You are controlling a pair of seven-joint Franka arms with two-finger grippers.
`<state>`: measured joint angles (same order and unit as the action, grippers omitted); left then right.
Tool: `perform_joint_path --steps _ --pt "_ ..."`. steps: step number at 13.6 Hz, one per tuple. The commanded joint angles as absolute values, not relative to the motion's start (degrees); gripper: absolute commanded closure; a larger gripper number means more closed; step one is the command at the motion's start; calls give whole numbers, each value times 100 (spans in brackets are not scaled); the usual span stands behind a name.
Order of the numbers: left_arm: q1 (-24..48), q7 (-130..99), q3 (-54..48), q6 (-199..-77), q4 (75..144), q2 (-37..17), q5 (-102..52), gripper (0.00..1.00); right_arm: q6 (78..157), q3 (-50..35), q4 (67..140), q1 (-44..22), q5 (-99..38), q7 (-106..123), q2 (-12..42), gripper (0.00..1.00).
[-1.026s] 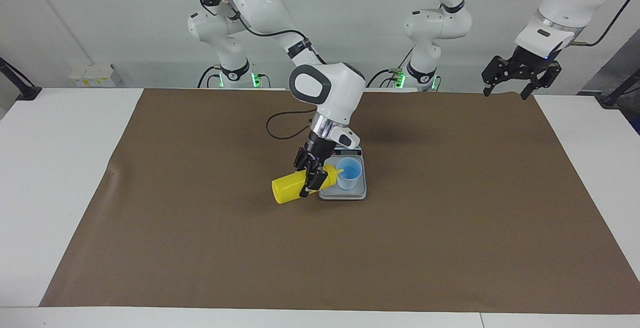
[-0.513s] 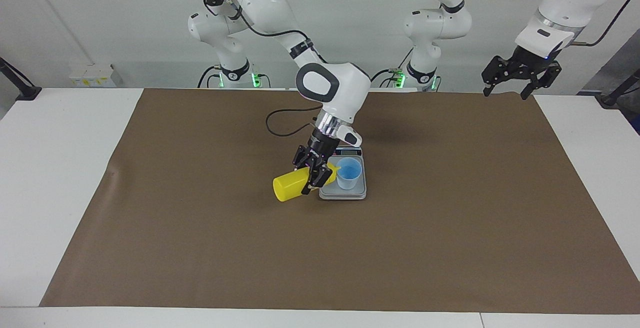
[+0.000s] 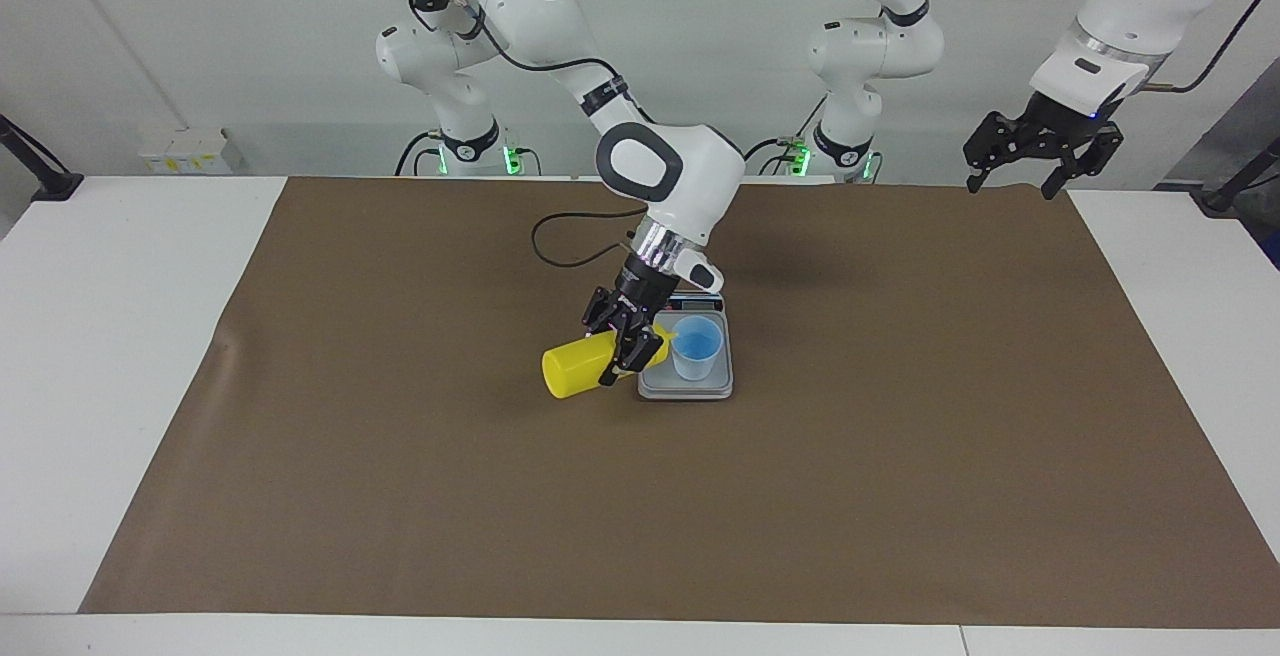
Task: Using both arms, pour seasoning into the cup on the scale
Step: 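Tilt the yellow bottle over the blue cup with the right gripper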
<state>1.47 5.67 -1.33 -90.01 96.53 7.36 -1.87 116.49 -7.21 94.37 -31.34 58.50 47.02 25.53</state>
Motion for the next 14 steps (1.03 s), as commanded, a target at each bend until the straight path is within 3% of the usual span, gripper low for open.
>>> perform_joint_path --steps 1,8,14 --pt "70 554 -167 -9000 9800 870 -264 0 11514 -738 9396 -3138 6029 4834 2487 100" --pt "79 554 -167 -9000 9800 870 -264 0 11592 -764 9281 -3085 5924 4834 2452 100" --pt "79 554 -167 -9000 9800 870 -264 0 11637 -800 9351 -2848 5197 5027 2031 100"
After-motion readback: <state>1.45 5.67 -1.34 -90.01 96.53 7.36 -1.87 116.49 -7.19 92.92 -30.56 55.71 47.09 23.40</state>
